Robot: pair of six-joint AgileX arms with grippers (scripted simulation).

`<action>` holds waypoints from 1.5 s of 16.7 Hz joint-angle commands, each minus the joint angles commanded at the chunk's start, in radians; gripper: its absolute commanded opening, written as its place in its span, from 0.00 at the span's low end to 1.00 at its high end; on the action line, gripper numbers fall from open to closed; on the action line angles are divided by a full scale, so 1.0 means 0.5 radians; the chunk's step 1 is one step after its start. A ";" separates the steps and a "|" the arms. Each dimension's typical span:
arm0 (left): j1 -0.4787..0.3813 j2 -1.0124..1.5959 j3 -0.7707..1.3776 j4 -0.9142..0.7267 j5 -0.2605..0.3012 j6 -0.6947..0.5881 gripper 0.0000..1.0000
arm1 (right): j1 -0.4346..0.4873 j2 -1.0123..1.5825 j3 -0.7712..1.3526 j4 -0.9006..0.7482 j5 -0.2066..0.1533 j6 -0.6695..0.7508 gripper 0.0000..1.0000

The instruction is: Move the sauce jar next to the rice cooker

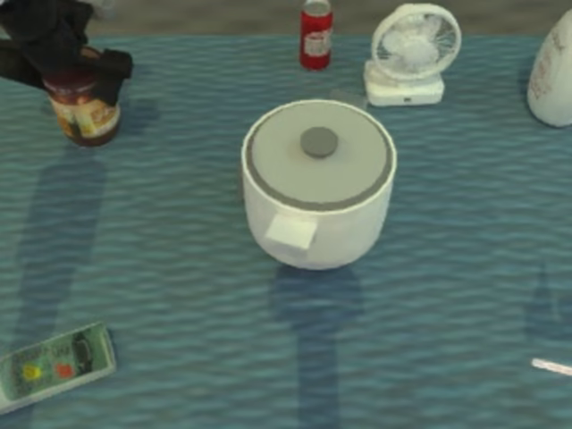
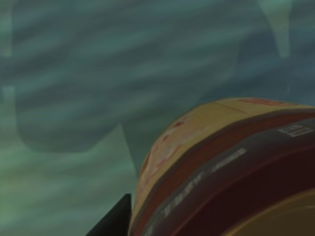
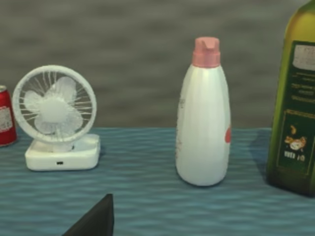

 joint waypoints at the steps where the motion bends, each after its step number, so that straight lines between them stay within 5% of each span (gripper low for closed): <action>1: 0.000 0.000 0.000 0.000 0.000 0.000 0.00 | 0.000 0.000 0.000 0.000 0.000 0.000 1.00; 7: 0.007 -0.081 -0.076 -0.005 -0.001 0.000 0.00 | 0.000 0.000 0.000 0.000 0.000 0.000 1.00; 16: 0.039 -0.967 -0.875 -0.081 -0.012 -0.004 0.00 | 0.000 0.000 0.000 0.000 0.000 0.000 1.00; 25: -0.013 -1.036 -0.977 -0.051 -0.039 -0.076 0.00 | 0.000 0.000 0.000 0.000 0.000 0.000 1.00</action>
